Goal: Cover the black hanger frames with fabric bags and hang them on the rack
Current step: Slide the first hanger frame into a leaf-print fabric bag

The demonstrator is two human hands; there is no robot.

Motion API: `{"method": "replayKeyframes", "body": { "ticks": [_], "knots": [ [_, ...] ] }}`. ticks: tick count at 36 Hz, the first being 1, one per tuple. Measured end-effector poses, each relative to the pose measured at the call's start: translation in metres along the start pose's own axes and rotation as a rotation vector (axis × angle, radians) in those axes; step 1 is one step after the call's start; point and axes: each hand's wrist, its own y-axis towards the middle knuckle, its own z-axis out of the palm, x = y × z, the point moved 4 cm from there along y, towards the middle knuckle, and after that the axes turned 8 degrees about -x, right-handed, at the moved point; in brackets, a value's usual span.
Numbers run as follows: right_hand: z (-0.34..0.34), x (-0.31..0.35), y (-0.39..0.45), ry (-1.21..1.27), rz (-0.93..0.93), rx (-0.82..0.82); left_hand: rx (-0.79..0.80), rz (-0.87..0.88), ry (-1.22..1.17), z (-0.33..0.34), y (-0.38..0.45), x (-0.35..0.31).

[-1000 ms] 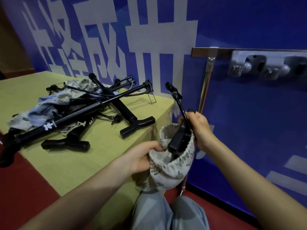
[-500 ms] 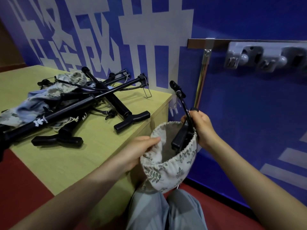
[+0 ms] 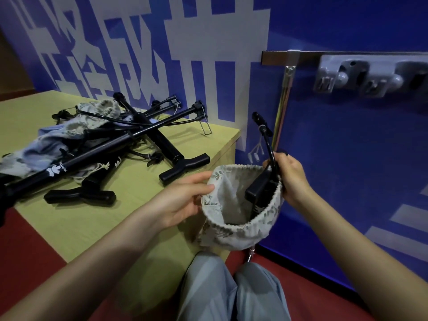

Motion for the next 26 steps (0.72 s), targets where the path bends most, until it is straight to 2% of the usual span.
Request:
{"method": "replayKeyframes", "body": {
  "ticks": [5,10,13,16,20,23,26],
  "knots": [
    [-0.001,0.0,0.003,0.02,-0.027,-0.033,-0.025,0.026,0.167,0.003,-0.003,0.007],
    [0.001,-0.007,0.0,-0.089,-0.079,-0.01,0.037,-0.082,0.031,0.005,-0.004,0.013],
    [0.001,-0.013,-0.001,-0.097,-0.094,0.016,0.097,-0.093,0.062,0.008,-0.006,0.012],
    [0.0,-0.014,-0.001,-0.085,-0.101,0.014,0.072,-0.031,0.225,0.004,-0.007,0.013],
    [-0.005,-0.013,0.001,-0.068,-0.107,-0.037,-0.065,0.109,0.596,-0.009,-0.005,0.011],
    [-0.009,-0.011,0.004,-0.029,-0.103,-0.075,-0.062,0.103,0.778,-0.013,-0.004,0.01],
    [-0.013,-0.01,0.007,-0.009,-0.106,-0.099,-0.002,0.069,0.859,-0.013,-0.004,0.011]
  ]
}}
